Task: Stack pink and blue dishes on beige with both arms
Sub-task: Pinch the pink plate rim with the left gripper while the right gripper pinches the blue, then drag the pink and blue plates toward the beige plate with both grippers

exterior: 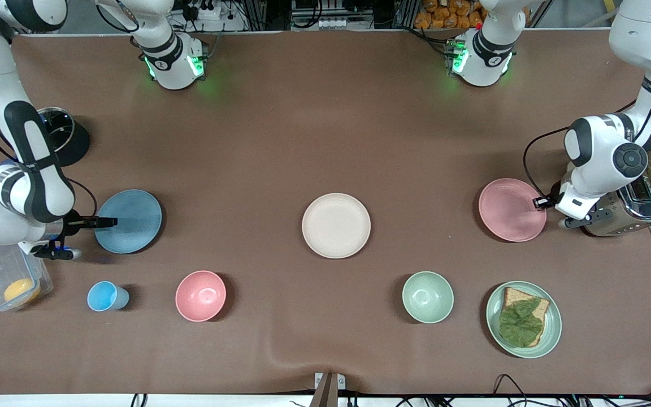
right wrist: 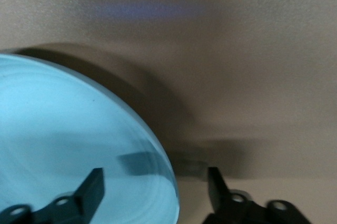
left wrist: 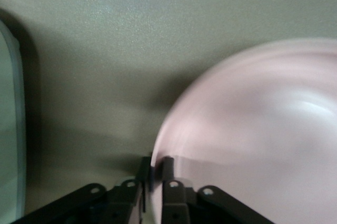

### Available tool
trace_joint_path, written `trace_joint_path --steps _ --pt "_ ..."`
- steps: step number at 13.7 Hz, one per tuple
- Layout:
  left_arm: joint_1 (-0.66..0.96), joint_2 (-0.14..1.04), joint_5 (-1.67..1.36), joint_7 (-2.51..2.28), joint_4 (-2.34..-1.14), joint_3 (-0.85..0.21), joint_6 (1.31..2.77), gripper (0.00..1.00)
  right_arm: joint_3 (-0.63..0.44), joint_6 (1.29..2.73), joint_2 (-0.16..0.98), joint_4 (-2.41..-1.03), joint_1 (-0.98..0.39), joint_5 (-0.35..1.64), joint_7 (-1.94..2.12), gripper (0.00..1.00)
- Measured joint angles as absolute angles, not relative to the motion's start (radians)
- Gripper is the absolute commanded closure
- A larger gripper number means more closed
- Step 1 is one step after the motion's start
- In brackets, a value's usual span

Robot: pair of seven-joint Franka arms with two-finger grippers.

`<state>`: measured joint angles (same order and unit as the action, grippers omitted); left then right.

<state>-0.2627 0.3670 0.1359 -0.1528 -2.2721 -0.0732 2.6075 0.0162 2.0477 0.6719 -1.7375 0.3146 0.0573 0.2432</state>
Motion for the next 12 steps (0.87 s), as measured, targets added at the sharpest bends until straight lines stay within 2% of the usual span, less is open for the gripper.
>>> trace_joint_path --steps 4,12 --pt "-0.263 0.363 0.136 -0.152 -2.272 -0.075 2.608 1.0 0.016 2.047 0.672 -1.737 0.315 0.065 0.243 1.0" --pt "-0.263 0.285 0.136 -0.149 -2.262 -0.154 2.602 1.0 0.018 1.989 0.664 -1.719 0.319 0.072 0.268 1.0"
